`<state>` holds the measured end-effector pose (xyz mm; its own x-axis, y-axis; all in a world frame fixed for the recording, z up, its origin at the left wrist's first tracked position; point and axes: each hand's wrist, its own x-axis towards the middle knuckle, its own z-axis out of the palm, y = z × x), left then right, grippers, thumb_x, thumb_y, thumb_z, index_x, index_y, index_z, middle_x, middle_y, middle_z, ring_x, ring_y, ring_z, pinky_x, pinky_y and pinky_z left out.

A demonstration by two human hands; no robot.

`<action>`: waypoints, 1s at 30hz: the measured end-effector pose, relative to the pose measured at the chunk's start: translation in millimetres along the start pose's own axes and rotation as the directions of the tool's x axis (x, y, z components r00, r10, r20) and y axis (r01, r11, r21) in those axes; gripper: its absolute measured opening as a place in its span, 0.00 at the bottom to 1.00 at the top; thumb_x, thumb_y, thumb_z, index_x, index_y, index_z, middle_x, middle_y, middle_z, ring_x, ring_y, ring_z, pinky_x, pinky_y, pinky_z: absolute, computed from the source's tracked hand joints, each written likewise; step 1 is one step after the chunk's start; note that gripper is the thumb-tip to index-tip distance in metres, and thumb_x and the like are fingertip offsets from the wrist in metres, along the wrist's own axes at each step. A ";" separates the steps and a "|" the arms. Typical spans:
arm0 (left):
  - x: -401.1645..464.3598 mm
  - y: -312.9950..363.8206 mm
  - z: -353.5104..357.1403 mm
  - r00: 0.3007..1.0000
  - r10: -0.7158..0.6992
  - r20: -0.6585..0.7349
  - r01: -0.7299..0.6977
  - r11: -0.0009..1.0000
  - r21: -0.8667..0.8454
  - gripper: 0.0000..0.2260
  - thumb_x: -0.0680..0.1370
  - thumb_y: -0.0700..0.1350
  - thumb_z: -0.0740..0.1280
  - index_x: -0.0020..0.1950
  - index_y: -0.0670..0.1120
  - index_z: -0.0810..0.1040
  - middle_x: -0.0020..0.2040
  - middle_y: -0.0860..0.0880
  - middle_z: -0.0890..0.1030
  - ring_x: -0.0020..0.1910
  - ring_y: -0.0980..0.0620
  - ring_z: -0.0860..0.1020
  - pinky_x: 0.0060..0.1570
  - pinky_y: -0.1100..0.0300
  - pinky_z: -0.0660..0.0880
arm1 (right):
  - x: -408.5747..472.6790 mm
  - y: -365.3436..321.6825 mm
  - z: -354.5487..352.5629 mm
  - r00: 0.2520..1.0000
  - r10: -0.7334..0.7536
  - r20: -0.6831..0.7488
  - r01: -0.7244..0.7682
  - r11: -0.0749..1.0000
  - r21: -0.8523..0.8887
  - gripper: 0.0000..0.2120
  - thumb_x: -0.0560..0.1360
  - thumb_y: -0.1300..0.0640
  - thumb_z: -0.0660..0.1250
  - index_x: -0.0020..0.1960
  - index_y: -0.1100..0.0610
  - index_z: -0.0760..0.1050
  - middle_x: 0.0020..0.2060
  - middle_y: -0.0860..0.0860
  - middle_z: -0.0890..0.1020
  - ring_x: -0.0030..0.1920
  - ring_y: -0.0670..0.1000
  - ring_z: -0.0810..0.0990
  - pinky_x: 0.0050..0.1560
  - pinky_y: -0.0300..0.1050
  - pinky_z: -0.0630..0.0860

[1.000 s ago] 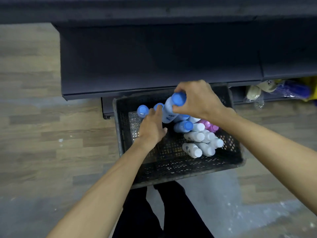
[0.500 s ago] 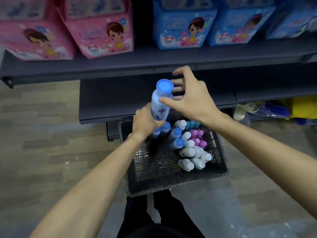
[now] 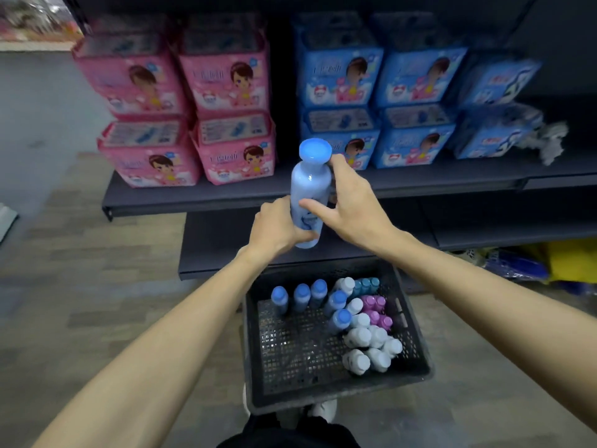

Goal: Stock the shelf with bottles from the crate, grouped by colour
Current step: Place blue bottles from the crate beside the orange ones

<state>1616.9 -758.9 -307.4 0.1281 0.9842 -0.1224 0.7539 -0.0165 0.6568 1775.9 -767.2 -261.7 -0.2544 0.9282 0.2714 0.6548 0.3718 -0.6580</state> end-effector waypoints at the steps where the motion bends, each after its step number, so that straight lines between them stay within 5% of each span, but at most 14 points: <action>1: -1.2 6.1 -9.4 1.000 0.008 -0.008 -0.008 1.000 0.005 0.20 0.64 0.54 0.78 0.45 0.47 0.73 0.37 0.53 0.78 0.40 0.51 0.78 0.34 0.59 0.71 | 4.4 -8.3 -7.8 1.000 -0.011 -0.007 0.011 1.000 -0.009 0.26 0.73 0.47 0.73 0.62 0.56 0.66 0.51 0.51 0.77 0.48 0.50 0.76 0.47 0.48 0.75; 10: -9.4 89.8 -148.6 0.956 0.206 -0.208 -0.180 0.974 0.137 0.19 0.62 0.58 0.76 0.38 0.49 0.71 0.33 0.53 0.76 0.36 0.51 0.77 0.30 0.59 0.67 | 64.1 -126.5 -110.0 0.966 -0.200 -0.163 0.201 0.980 -0.010 0.28 0.70 0.48 0.76 0.64 0.56 0.68 0.56 0.48 0.80 0.54 0.49 0.79 0.53 0.49 0.78; 16: -28.2 151.8 -253.8 0.900 0.313 -0.303 -0.239 0.936 0.257 0.23 0.60 0.65 0.74 0.39 0.47 0.74 0.33 0.51 0.78 0.35 0.51 0.78 0.31 0.54 0.74 | 99.9 -217.3 -183.6 0.924 -0.303 -0.232 0.320 0.947 0.037 0.26 0.68 0.51 0.78 0.59 0.56 0.70 0.53 0.47 0.82 0.52 0.46 0.81 0.49 0.35 0.78; 20: -32.0 174.4 -303.0 0.873 0.339 -0.351 -0.246 0.927 0.284 0.27 0.57 0.67 0.72 0.42 0.46 0.79 0.35 0.49 0.82 0.35 0.51 0.80 0.35 0.49 0.79 | 123.8 -257.1 -210.3 0.904 -0.350 -0.247 0.368 0.929 0.031 0.27 0.67 0.48 0.78 0.59 0.54 0.70 0.50 0.46 0.83 0.49 0.48 0.83 0.51 0.48 0.80; 30: -10.0 166.7 -337.6 0.887 0.234 -0.399 -0.167 0.966 0.196 0.27 0.59 0.63 0.74 0.50 0.49 0.74 0.43 0.52 0.80 0.41 0.51 0.79 0.39 0.53 0.79 | 183.8 -279.2 -199.9 0.914 -0.363 -0.183 0.370 0.929 0.004 0.27 0.69 0.48 0.77 0.61 0.53 0.68 0.55 0.48 0.79 0.49 0.52 0.82 0.50 0.51 0.81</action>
<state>1523.7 -711.9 54.6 0.0328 0.9392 0.3419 0.8334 -0.2146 0.5094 1688.6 -702.5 112.2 -0.3398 0.7113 0.6154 0.5116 0.6888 -0.5137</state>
